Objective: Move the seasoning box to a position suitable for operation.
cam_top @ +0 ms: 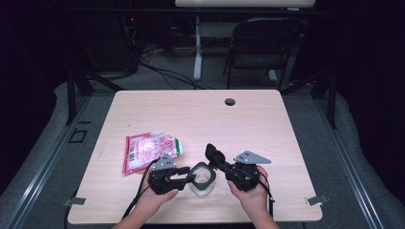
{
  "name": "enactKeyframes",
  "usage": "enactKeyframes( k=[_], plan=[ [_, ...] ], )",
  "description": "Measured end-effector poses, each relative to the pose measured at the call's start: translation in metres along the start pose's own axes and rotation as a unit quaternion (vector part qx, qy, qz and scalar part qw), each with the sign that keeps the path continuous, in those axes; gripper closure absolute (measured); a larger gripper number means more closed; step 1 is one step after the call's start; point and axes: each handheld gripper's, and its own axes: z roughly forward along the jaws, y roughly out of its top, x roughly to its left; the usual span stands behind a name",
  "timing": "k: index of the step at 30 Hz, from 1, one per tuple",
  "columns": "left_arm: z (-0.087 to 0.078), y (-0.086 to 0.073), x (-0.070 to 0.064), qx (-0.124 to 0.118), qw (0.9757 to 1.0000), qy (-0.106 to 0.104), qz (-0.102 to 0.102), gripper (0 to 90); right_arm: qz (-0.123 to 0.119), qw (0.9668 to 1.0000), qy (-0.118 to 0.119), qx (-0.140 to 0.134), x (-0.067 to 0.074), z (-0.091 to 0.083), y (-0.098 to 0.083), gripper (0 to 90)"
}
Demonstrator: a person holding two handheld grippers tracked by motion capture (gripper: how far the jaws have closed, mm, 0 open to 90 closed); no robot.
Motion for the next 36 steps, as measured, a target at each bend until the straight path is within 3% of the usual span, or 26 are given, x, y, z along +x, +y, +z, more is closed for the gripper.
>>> enactKeyframes(
  k=[13, 19, 24, 27, 32, 36],
  plan=[
    [0.001, -0.004, -0.004, -0.014, 0.9998, 0.000, -0.010, 55.6, 0.020, 0.9996, 0.015, -0.015, -0.009, 0.017, 0.006, 80.2],
    [-0.002, -0.002, -0.003, -0.008, 0.9999, 0.001, -0.008, 55.9, 0.014, 0.9997, 0.013, -0.015, -0.007, 0.016, 0.005, 73.3],
    [-0.014, 0.003, 0.004, -0.032, 0.9993, 0.003, -0.017, 54.2, 0.016, 0.9995, 0.017, -0.022, -0.007, 0.012, 0.002, 65.7],
    [-0.028, 0.006, 0.015, -0.045, 0.9984, 0.018, -0.027, 53.5, 0.007, 0.9997, 0.014, -0.017, -0.006, 0.008, -0.003, 62.6],
    [-0.038, 0.006, 0.030, -0.042, 0.9975, 0.046, -0.032, 52.3, 0.012, 0.9997, 0.014, -0.019, -0.007, 0.006, -0.005, 59.0],
    [-0.048, 0.004, 0.045, -0.047, 0.9951, 0.073, -0.047, 51.4, 0.007, 0.9997, 0.016, -0.016, -0.008, 0.004, -0.007, 57.6]
  ],
)
